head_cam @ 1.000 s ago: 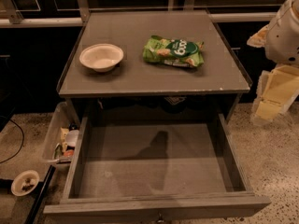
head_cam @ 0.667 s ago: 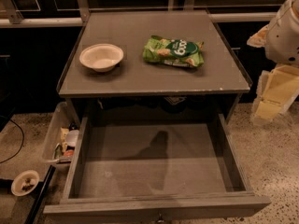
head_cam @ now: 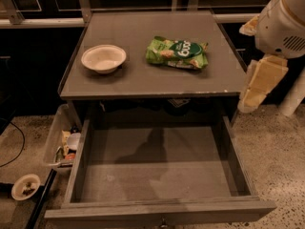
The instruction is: Place green rice chip bag into top drawer
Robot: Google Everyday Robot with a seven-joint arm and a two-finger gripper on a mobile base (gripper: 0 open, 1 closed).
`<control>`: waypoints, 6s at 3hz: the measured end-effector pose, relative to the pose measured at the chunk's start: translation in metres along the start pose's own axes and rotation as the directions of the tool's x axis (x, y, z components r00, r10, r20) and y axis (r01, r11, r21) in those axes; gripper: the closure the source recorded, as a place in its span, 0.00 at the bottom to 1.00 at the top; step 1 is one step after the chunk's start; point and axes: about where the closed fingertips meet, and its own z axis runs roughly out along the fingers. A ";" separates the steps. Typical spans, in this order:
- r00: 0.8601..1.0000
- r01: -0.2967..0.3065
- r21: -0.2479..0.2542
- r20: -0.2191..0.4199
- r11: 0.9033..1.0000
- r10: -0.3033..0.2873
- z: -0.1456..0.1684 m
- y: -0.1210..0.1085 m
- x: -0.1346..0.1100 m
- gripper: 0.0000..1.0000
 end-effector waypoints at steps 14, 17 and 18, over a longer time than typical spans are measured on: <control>0.889 -0.149 -0.028 0.434 0.988 0.147 0.230 -0.198 -0.086 0.40; 0.889 -0.149 -0.028 0.434 0.988 0.147 0.230 -0.198 -0.086 1.00; 0.890 -0.135 -0.032 0.435 0.990 0.135 0.232 -0.193 -0.089 1.00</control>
Offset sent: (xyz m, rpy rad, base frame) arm 0.1115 0.0256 -0.0247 0.1499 -0.2296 0.1993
